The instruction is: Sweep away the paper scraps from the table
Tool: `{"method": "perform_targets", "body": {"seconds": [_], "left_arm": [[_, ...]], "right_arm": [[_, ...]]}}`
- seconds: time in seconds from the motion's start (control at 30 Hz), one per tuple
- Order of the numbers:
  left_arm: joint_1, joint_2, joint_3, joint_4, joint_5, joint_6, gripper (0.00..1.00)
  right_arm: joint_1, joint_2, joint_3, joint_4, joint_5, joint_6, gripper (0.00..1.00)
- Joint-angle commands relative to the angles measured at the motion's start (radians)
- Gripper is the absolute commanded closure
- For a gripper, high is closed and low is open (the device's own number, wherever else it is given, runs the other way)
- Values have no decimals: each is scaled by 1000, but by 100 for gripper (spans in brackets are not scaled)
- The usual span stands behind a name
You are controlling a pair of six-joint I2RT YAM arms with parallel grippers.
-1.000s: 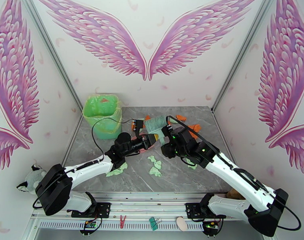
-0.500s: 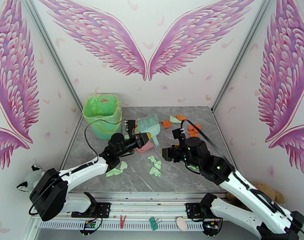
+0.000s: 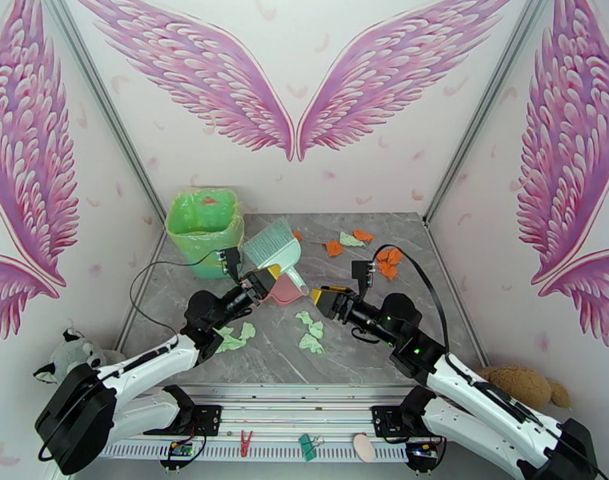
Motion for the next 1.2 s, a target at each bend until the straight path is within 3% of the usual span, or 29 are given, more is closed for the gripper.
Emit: {"method": "perform_targets", "body": {"seconds": [0.0, 0.4, 0.83, 1.17], "left_arm": [[2, -57, -25, 65, -57, 0, 100], [-13, 132, -47, 391, -61, -135, 100], [-55, 201, 7, 397, -101, -107, 100], [-79, 229, 9, 397, -117, -88, 100]], "right_arm": [[-7, 1, -1, 157, -3, 46, 35], [-1, 169, -5, 396, -42, 113, 35], [27, 276, 25, 486, -66, 128, 38], [46, 325, 40, 571, -62, 133, 53]]}}
